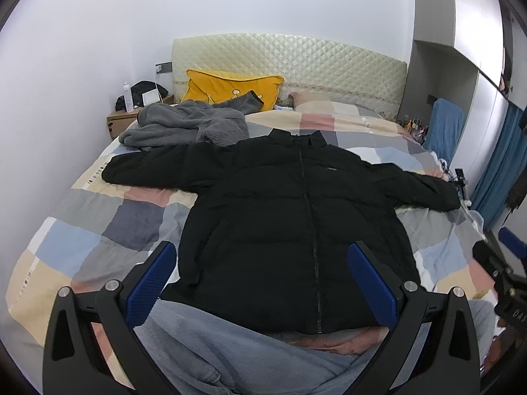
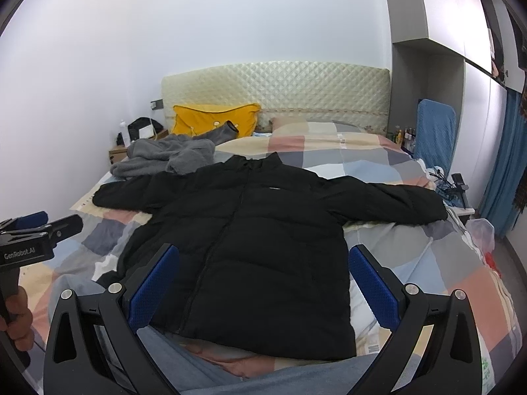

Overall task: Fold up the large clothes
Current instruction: 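Move both tools toward the black puffer jacket on the bed, then grasp the cuff of one black jacket sleeve with the right tool, then lift the held sleeve and lay it across the jacket body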

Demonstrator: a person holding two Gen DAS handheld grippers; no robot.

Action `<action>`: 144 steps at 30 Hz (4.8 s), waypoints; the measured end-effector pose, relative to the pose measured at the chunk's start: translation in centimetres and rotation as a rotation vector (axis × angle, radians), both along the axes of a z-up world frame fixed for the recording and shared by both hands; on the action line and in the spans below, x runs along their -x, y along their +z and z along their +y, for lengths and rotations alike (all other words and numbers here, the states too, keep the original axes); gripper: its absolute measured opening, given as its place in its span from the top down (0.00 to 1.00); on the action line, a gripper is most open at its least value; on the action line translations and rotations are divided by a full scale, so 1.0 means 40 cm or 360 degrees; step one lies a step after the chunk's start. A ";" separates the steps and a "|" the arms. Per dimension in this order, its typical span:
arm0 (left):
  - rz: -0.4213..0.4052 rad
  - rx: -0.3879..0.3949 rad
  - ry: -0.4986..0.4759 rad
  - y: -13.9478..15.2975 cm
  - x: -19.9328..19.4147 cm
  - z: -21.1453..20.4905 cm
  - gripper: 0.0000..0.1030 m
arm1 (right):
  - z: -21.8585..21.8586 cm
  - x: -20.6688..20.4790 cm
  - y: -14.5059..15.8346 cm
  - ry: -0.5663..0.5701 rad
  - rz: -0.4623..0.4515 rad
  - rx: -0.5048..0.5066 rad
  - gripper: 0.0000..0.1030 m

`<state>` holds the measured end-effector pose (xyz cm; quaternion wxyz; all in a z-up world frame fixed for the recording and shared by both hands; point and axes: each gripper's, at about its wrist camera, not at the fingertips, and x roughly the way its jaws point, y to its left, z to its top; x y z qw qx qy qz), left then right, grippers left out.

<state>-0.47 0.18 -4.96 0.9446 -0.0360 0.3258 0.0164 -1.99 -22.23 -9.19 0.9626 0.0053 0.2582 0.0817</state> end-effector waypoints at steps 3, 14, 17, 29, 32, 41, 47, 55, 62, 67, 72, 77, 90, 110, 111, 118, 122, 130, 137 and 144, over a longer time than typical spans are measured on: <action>-0.0002 0.0005 -0.0001 0.004 -0.006 0.000 0.00 | 0.003 -0.003 0.003 0.0010 -0.0003 0.0003 0.00; 0.0016 -0.0016 -0.0037 0.001 -0.016 -0.012 0.00 | 0.003 -0.021 -0.012 -0.0007 0.0023 0.0007 0.00; 0.0014 -0.0023 -0.0040 0.002 -0.026 -0.007 0.00 | -0.001 -0.037 -0.015 -0.0008 0.0016 -0.0002 0.00; 0.0034 0.0011 -0.0111 -0.001 -0.101 -0.052 0.00 | -0.043 -0.104 0.008 -0.0044 -0.0059 0.0007 0.00; -0.0022 0.0042 -0.0145 0.039 -0.119 -0.075 0.00 | -0.062 -0.118 0.040 -0.0067 -0.0099 -0.0022 0.00; -0.0214 -0.0033 -0.0235 0.144 -0.209 -0.143 0.00 | -0.113 -0.187 0.148 -0.0081 -0.0219 -0.0060 0.00; -0.0186 0.0096 -0.0211 0.120 -0.312 -0.137 0.00 | -0.155 -0.255 0.143 -0.0126 -0.0215 -0.0015 0.00; -0.0150 0.0117 -0.0347 0.082 -0.415 -0.185 0.00 | -0.313 -0.353 0.101 -0.0316 -0.0246 -0.0087 0.00; -0.0182 -0.0019 -0.0374 -0.002 -0.469 -0.191 0.00 | -0.479 -0.453 0.032 -0.0404 -0.0252 -0.0026 0.00; -0.0095 -0.0039 -0.0357 -0.101 -0.496 -0.151 0.00 | -0.597 -0.521 -0.073 -0.0608 -0.0188 0.0030 0.00; -0.0002 -0.0055 -0.0263 -0.182 -0.543 -0.106 0.00 | -0.775 -0.601 -0.203 -0.0724 0.0053 -0.0105 0.04; 0.0042 0.0017 -0.0183 -0.253 -0.583 -0.064 0.00 | -0.974 -0.644 -0.312 -0.0873 0.0178 -0.0543 0.32; 0.0285 -0.0009 -0.0076 -0.408 -0.678 -0.056 0.00 | -1.224 -0.859 -0.607 -0.1112 0.0365 -0.1050 0.44; 0.0365 -0.0037 -0.0081 -0.449 -0.694 -0.068 0.00 | -1.207 -0.889 -0.478 -0.1104 0.0186 -0.0637 0.97; 0.0357 -0.0048 -0.0081 -0.448 -0.688 -0.068 0.00 | -1.208 -0.871 -0.465 -0.1122 0.0168 -0.0635 0.97; 0.0281 -0.0032 -0.0063 -0.407 -0.658 -0.039 0.00 | -1.195 -0.752 -0.370 -0.1268 0.0081 -0.0602 1.00; 0.0234 -0.0009 -0.0052 -0.380 -0.634 -0.013 0.00 | -1.161 -0.729 -0.269 -0.1259 0.0006 -0.0593 1.00; 0.0161 -0.0041 -0.0015 -0.353 -0.581 0.012 0.00 | -0.968 -0.708 -0.011 -0.1085 -0.0172 -0.0498 1.00; 0.0021 -0.0106 -0.0062 -0.315 -0.522 0.010 0.00 | -0.720 -0.700 0.214 -0.0793 -0.0346 -0.0327 0.99; -0.0029 -0.0067 -0.0058 -0.299 -0.485 0.055 0.00 | -0.396 -0.741 0.341 -0.0448 -0.0421 -0.0195 0.97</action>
